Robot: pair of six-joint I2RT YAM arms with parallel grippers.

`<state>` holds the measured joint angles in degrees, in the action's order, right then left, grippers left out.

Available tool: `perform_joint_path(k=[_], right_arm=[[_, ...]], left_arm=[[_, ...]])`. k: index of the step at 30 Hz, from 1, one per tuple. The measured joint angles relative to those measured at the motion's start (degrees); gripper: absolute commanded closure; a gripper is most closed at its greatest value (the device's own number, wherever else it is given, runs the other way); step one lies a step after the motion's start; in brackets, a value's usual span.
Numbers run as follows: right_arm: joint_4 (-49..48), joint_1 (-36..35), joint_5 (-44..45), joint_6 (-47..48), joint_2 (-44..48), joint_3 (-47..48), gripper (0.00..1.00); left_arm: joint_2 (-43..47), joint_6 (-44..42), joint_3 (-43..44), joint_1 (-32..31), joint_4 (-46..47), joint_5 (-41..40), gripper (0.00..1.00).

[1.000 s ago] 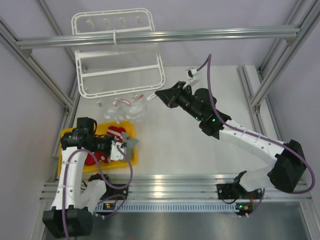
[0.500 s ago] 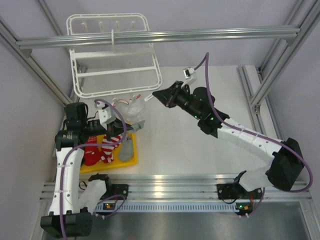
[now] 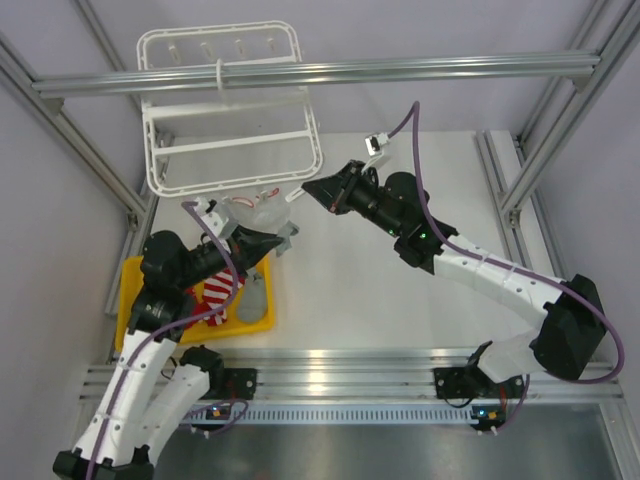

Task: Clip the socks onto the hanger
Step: Clamp the sock onto the hanger.

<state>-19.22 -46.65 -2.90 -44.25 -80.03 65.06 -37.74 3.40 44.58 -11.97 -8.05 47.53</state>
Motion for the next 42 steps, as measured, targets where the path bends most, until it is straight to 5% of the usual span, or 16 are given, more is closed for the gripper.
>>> perform_joint_path(k=[9,21,42], right_arm=[[0.2,0.0,0.1,-1.1,0.0,0.0,1.00],[1.3,0.4,1.0,-2.6,0.0,0.0,1.00],[2.1,0.5,-0.7,-4.8,0.0,0.6,1.00]], left_arm=[[0.9,-10.0,-5.5,-14.6,10.6,-21.3,1.00],[0.7,-27.4,-13.2,-19.6,21.2,-35.1,1.00],[-2.3,-30.1,-13.7,-19.7,28.1,-38.2,1.00]])
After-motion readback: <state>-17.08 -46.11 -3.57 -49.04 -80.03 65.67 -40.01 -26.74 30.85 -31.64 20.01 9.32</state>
